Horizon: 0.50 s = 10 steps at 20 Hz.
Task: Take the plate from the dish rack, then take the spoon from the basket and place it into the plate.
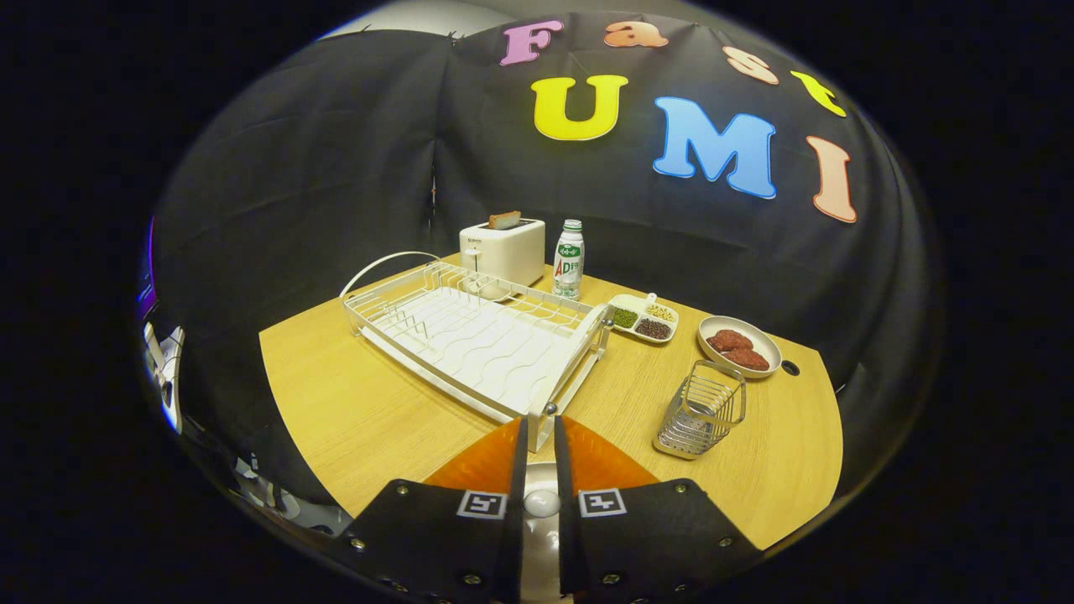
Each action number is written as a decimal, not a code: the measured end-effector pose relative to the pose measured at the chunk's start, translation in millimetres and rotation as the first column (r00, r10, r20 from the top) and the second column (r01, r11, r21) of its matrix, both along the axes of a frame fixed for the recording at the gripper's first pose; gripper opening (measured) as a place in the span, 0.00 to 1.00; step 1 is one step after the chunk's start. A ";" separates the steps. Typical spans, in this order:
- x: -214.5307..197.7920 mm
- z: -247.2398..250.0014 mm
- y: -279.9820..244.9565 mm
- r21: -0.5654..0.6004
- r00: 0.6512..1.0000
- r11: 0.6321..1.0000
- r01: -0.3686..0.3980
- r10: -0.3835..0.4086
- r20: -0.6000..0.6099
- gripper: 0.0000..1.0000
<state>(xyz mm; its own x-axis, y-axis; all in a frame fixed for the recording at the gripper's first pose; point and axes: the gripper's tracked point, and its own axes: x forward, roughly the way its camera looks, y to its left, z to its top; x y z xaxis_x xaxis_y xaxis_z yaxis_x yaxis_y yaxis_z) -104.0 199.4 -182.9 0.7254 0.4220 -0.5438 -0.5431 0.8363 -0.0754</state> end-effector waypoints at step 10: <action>15.9 12.9 -40.8 0.031 0.990 0.990 0.135 -0.136 0.034 0.29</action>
